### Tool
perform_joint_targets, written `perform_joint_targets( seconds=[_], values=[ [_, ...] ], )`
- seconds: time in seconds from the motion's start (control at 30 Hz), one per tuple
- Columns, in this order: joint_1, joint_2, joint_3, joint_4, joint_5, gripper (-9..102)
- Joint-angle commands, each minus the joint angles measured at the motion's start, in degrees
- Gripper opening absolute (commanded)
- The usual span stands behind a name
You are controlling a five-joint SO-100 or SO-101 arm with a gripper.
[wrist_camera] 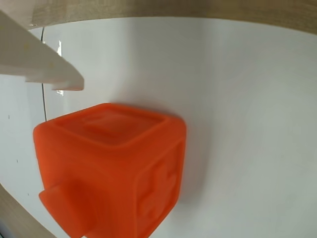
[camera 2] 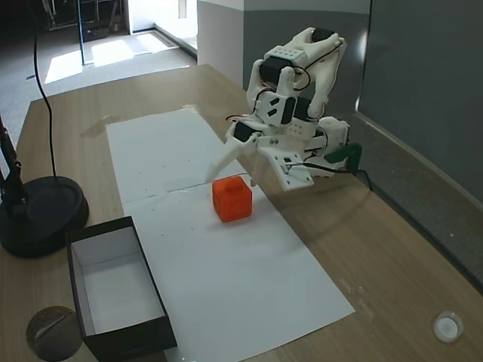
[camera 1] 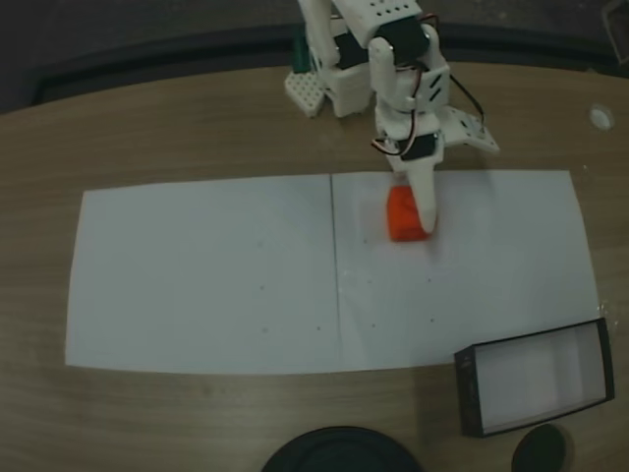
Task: Grab a orange square and put it in the box.
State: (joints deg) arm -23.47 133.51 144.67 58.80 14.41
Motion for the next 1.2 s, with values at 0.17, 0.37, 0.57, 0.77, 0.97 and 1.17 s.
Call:
perform_joint_targets(
  seconds=[0.17, 0.37, 0.57, 0.77, 0.97, 1.17],
  values=[
    [0.4, 0.1, -0.6, -1.5, -0.1, 36],
    [4.7, -9.1, -3.1, -3.8, -0.2, 39],
    [5.1, -18.3, -8.5, -4.3, -0.2, 39],
    [2.5, -19.2, -12.7, -3.7, -0.1, 39],
    [2.1, -20.0, -15.3, -3.6, -0.2, 39],
    [-0.6, -20.0, -14.6, -3.8, -0.2, 25]
  ],
)
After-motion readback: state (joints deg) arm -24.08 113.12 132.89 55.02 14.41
